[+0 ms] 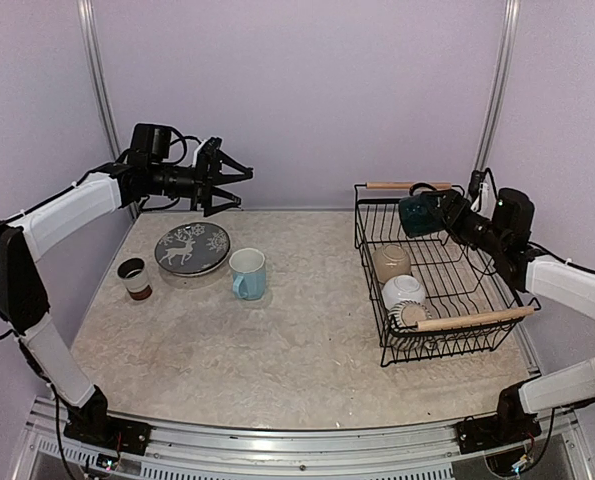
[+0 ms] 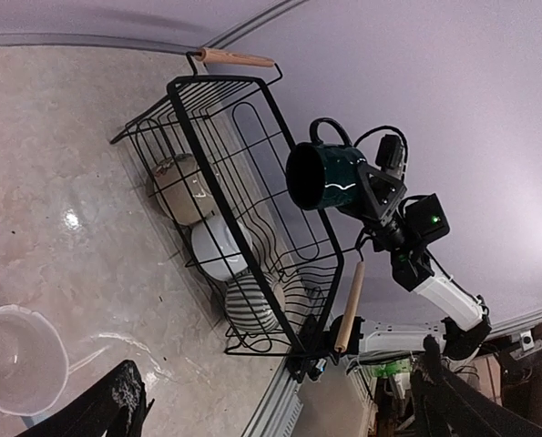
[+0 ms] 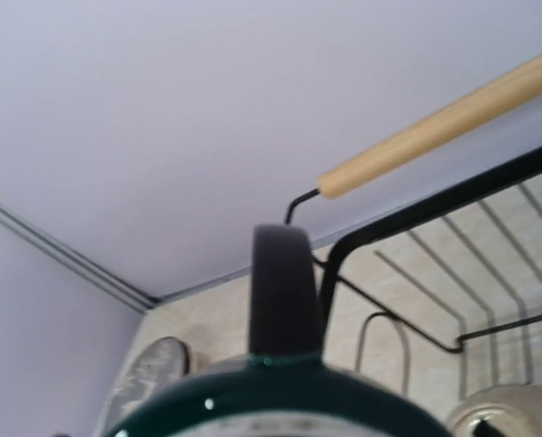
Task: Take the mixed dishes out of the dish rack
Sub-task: Pass from the right arm to the left
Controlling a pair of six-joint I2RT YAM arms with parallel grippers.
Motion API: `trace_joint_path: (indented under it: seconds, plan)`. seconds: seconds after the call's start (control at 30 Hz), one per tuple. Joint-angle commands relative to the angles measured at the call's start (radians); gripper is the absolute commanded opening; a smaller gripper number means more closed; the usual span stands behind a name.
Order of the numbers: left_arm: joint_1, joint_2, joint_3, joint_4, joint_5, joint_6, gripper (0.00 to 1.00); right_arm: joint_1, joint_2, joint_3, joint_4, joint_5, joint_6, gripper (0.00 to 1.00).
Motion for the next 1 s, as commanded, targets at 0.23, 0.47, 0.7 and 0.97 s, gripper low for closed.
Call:
trace_joint_path:
  seconds: [0.23,0.47,0.7,0.97]
  plan:
    - [-0.147,0.071,-0.038,0.166,0.172,-0.097,0.88,0.242,0.094,0.065,0.328,0.010,0.126,0.00]
    - [-0.163,0.093,-0.112,0.437,0.278,-0.281,0.82,0.403,0.259,0.149,0.491,-0.006,0.079,0.00]
    - [-0.173,0.138,-0.155,0.660,0.337,-0.467,0.71,0.473,0.381,0.232,0.553,-0.029,0.093,0.00]
    - [-0.177,0.175,-0.169,0.765,0.359,-0.558,0.63,0.505,0.455,0.266,0.554,-0.032,0.083,0.00]
